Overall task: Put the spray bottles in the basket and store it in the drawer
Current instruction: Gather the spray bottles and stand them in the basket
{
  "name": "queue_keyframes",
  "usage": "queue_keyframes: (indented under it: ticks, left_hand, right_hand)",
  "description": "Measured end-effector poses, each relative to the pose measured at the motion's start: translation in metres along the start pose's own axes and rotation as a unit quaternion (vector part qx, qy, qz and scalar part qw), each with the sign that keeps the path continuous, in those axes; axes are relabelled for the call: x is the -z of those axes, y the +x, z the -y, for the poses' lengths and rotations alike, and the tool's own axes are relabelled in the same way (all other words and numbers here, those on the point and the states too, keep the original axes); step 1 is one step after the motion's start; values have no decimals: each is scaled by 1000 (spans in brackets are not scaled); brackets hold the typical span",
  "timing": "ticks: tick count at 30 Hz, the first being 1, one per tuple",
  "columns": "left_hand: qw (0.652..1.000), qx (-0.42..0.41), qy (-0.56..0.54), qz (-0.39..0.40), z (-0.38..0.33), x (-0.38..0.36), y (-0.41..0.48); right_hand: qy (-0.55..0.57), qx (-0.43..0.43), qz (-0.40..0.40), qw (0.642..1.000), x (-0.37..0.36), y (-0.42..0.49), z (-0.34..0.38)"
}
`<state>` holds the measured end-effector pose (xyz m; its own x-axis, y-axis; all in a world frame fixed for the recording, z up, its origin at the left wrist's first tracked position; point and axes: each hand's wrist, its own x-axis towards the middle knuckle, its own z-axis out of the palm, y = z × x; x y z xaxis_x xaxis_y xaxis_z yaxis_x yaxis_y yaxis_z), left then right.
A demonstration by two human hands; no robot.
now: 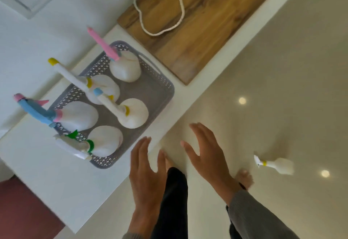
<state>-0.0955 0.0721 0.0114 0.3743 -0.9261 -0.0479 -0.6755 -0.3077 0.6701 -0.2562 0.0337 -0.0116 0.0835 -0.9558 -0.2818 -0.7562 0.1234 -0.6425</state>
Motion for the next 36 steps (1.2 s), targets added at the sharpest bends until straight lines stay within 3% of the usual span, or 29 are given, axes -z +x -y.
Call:
queue_keyframes:
  ticks: [3,7,14,25,32,36]
  left_hand:
    - [988,-88,76,101,-20,-31,-29]
    - [939,-191,153,241,-52,-86,-60]
    - [853,-281,241,368,-110,-196,-131]
    - [789,-305,295,445,-164,-357,-242]
    - [760,-299,321,480,-132,-463,-278]
    - [776,-228,319,493,-95,-529,-290]
  right_hand:
    - [-51,-21,9,998,15,-27,-48]
    - [-99,-63,23,993,39,-65,-115]
    - [-122,-146,17,982,95,-135,-236]
    - [-153,-224,75,960,132,-192,-421]
    - [-206,-235,122,942,75,-189,-546]
    - [-241,-202,141,939,35,-173,-606]
